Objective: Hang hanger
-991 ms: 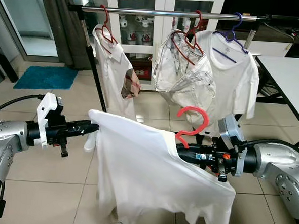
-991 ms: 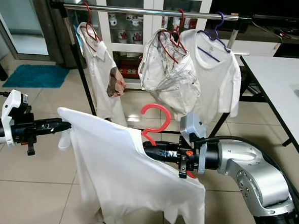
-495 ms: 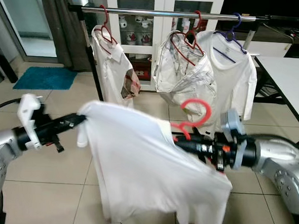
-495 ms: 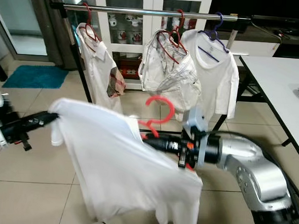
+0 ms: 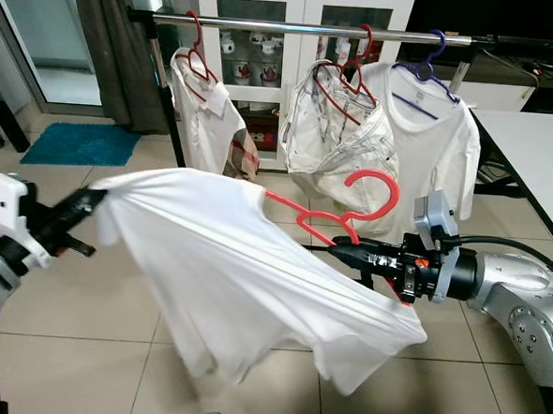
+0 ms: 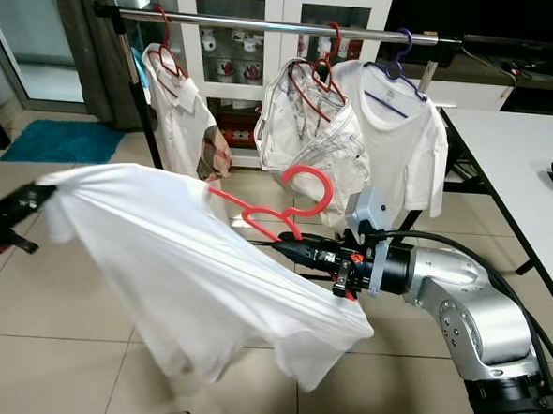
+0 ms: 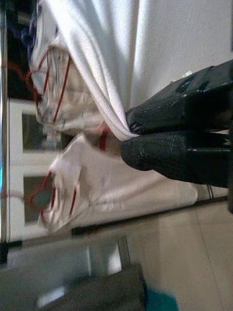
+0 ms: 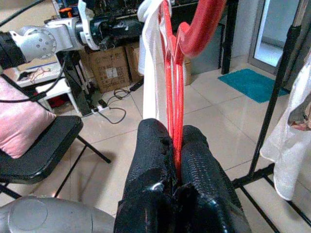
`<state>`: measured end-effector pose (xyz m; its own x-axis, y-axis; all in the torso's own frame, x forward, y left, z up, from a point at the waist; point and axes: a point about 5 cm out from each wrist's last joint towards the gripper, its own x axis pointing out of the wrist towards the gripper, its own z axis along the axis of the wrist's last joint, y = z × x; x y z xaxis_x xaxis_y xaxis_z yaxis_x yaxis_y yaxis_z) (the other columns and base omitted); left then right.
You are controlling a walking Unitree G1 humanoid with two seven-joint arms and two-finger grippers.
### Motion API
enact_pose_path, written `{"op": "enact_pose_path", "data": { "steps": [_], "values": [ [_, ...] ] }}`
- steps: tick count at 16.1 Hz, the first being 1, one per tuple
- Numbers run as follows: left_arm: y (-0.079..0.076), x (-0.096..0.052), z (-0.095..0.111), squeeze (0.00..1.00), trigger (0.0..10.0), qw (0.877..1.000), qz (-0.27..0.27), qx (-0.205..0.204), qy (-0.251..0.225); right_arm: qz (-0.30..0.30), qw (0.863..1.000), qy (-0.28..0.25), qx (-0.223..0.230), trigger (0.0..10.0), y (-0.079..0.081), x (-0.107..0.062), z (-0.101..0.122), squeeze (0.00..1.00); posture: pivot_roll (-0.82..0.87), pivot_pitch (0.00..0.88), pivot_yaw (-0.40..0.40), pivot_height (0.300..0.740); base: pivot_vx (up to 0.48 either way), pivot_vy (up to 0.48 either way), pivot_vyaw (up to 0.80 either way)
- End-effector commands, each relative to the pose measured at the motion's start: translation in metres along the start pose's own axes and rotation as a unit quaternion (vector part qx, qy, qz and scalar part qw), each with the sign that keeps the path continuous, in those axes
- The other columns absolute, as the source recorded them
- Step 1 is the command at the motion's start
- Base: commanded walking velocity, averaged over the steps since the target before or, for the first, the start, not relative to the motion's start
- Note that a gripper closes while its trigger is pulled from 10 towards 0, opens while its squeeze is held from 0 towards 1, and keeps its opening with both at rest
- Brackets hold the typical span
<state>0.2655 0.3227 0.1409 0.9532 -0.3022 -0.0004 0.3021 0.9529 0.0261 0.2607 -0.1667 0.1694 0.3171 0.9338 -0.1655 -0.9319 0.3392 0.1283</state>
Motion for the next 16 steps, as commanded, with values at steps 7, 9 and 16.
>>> {"op": "enact_pose_path", "data": {
  "steps": [7, 9, 16],
  "values": [
    [-0.025, 0.015, -0.005, 0.00, 10.0, 0.997, -0.063, 0.027, 0.020, -0.041, 0.999, -0.010, -0.023, 10.0, -0.008, -0.001, 0.010, 0.00, -0.07, 0.000, 0.050, 0.740, 0.000, 0.000, 0.00],
    [-0.029, 0.017, -0.009, 1.00, 10.0, 0.996, -0.078, 0.029, 0.035, -0.052, 0.998, -0.016, -0.022, 10.0, -0.008, 0.002, 0.012, 0.00, -0.07, 0.000, 0.051, 0.740, 0.000, 0.000, 0.00],
    [-0.070, 0.021, -0.021, 1.00, 10.0, 0.982, -0.157, 0.064, 0.081, -0.211, 0.977, 0.011, -0.023, 10.0, -0.027, 0.019, 0.007, 0.00, -0.07, 0.000, 0.054, 0.740, 0.000, 0.000, 0.00]
  ]
}}
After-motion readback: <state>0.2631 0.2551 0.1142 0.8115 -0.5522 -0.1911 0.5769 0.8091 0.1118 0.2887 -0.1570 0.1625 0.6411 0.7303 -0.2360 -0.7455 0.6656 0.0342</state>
